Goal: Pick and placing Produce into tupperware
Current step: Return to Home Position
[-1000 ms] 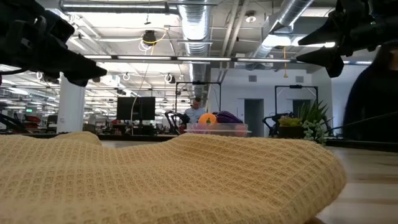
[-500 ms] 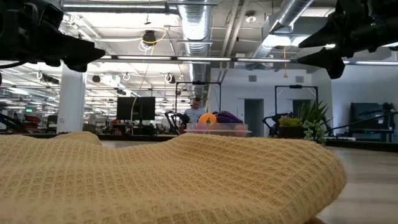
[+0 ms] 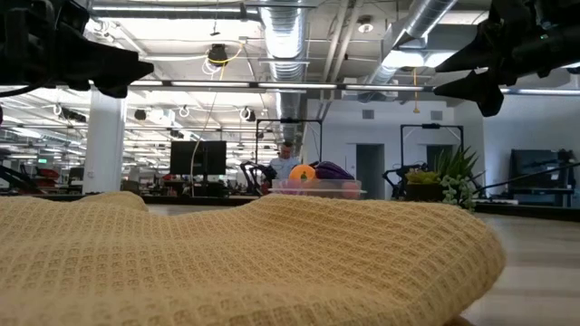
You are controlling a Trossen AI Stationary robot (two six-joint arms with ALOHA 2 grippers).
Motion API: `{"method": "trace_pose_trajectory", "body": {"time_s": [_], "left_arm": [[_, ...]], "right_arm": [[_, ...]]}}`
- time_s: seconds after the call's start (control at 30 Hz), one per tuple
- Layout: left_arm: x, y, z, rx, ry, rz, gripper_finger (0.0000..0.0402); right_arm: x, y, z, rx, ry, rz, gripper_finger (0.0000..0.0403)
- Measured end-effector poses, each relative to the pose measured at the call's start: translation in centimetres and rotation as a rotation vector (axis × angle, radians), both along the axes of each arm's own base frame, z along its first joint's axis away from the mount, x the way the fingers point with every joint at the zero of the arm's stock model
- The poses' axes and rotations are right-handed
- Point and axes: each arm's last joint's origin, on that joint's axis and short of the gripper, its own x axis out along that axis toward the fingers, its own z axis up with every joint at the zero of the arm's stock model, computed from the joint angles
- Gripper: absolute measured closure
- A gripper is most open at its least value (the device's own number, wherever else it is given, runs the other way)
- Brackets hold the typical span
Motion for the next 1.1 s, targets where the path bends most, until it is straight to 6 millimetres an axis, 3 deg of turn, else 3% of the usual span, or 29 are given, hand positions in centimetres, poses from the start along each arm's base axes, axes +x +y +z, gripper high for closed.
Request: {"method": "trace_pose_trajectory", "body": {"time_s": [0.53,0.83,1.1], "left_arm": [[0.1,0.0,-0.5,-0.101,0.049,0.0,0.0207],[0.1,0.0,-0.5,-0.102,0.049,-0.001,0.0207],[0.1,0.0,-0.5,-0.101,0.049,-0.001,0.0207]], "right_arm": [[0.1,0.2,0.1,-0.038,-0.001,0.044,0.0147],[0.6,1.3,2.2,-0.23,-0.195,0.181,0.0147],[0.8,1.9,2.3,-0.339,-0.175,0.138,0.0147]]}}
